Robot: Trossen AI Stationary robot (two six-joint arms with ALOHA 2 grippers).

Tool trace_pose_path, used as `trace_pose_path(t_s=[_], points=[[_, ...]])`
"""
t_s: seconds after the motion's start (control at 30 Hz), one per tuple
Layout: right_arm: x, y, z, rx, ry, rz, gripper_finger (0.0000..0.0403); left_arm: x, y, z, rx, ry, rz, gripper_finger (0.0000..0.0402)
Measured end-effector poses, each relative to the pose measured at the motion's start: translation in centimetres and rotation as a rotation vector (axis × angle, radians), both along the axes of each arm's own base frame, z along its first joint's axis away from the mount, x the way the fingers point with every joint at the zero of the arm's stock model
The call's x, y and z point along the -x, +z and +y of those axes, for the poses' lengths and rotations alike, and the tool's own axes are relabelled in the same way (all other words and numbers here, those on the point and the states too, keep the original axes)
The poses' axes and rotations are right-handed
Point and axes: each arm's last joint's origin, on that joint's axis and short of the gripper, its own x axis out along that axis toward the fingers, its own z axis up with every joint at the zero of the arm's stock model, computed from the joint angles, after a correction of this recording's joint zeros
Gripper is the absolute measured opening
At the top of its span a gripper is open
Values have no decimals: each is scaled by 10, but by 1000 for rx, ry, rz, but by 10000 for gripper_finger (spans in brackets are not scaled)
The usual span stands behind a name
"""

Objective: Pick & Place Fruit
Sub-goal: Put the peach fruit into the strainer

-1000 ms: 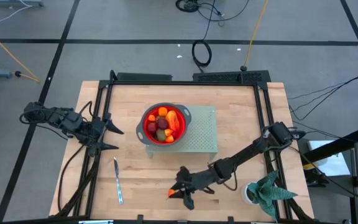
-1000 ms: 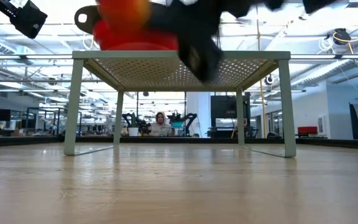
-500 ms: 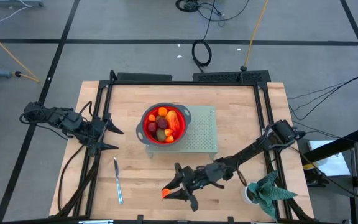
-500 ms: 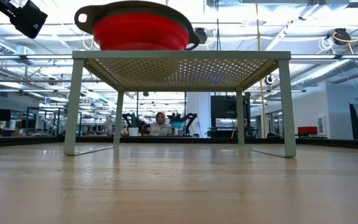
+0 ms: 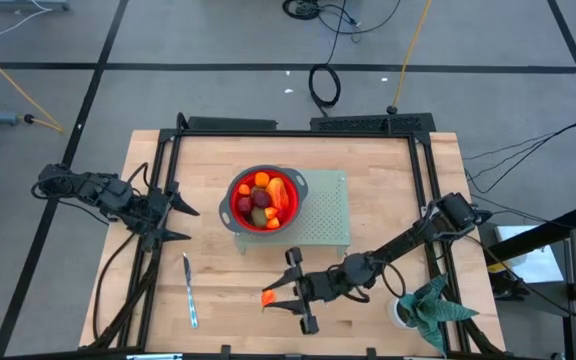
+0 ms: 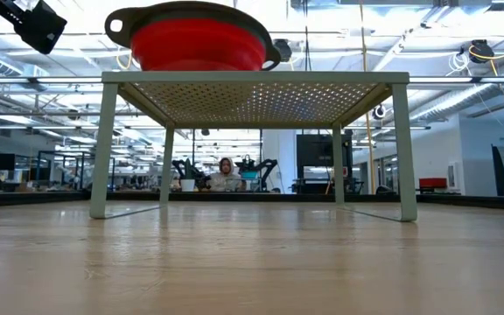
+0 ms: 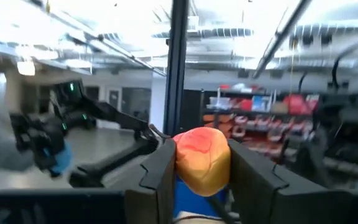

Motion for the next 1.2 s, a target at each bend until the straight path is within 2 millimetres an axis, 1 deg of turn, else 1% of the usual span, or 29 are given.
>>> trace_pose_path(t_s=[0.2,0.3,0.53,0.67,0.73,0.83,1.03,1.2], points=[[-2,0,-3,220,-108,-63,115,0,1,0,8,1,-11,308],[-4,0,-8,291,-151,-80,119,-1,3,0,21,4,-23,308],[-5,19,-30,386,-241,-72,123,-1,3,0,44,11,-19,308],[-1,35,-48,369,-390,64,120,-1,3,0,65,23,-13,308],[3,43,-60,372,-472,156,118,-1,3,0,73,26,-11,308],[10,53,-79,365,-553,276,120,-1,3,0,79,29,-9,308],[25,66,-114,276,-587,437,122,-1,3,0,77,31,-10,308],[30,66,-137,195,-606,536,123,-1,3,0,78,32,-10,308]])
